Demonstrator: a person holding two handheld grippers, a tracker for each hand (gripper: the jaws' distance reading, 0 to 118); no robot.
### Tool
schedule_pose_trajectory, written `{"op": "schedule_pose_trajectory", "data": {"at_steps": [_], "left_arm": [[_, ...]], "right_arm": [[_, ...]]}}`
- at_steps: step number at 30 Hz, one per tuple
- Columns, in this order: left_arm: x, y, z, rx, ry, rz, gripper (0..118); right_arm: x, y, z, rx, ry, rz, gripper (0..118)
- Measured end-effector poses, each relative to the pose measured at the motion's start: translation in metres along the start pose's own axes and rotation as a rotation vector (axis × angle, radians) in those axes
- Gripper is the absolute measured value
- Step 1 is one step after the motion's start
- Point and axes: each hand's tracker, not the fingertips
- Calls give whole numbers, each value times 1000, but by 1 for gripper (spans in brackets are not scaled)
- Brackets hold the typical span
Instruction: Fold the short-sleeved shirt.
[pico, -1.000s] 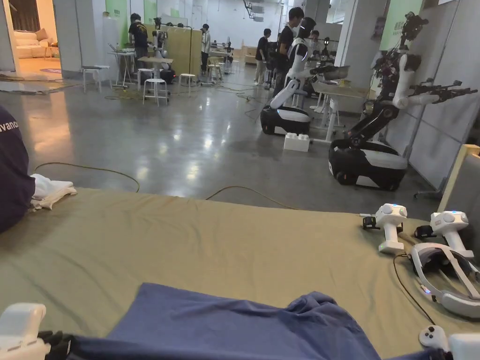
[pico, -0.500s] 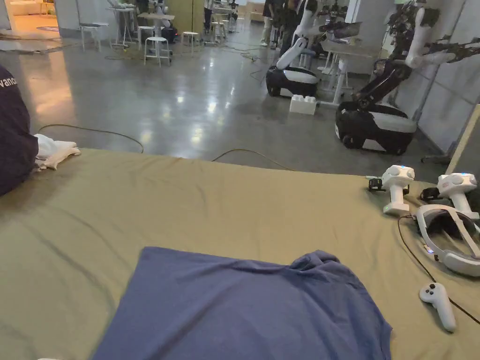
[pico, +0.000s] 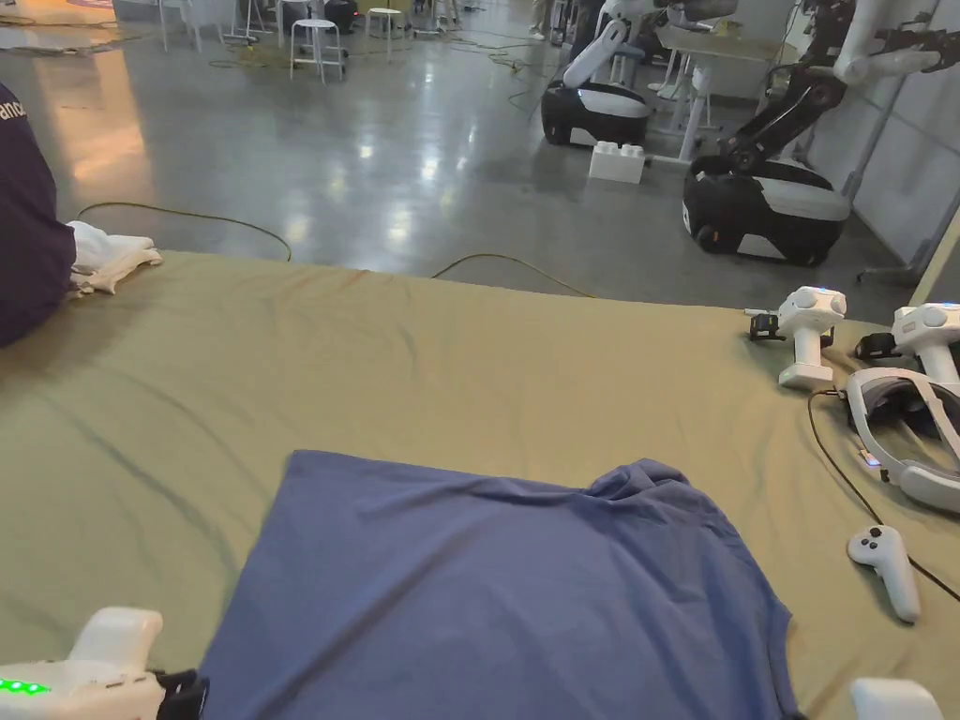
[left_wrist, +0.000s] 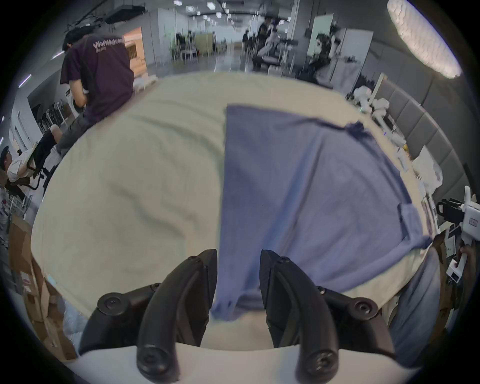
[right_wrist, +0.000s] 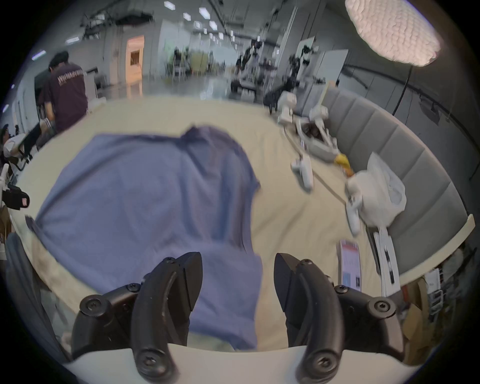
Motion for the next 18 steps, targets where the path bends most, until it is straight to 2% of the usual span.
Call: {"op": "schedule_pose_trajectory", "data": {"at_steps": [10,14,15,16,18], "left_arm": [[55,54,40,432,-15,6,38],[75,69,62,592,21,-18,38],[79,72,67,625,36,-25,38],[82,75,71,651,47,-33,38],[87,78,80,687,45,-39,36]], "right_arm": [[-53,62,20,464,21,-147,61],[-65,79,32,592,18,-170,58],[-67,83,35,619,13,-170,54],[-70,87,37,624,-1,-163,45],[-74,93,40,639,-22,-166,19]]}}
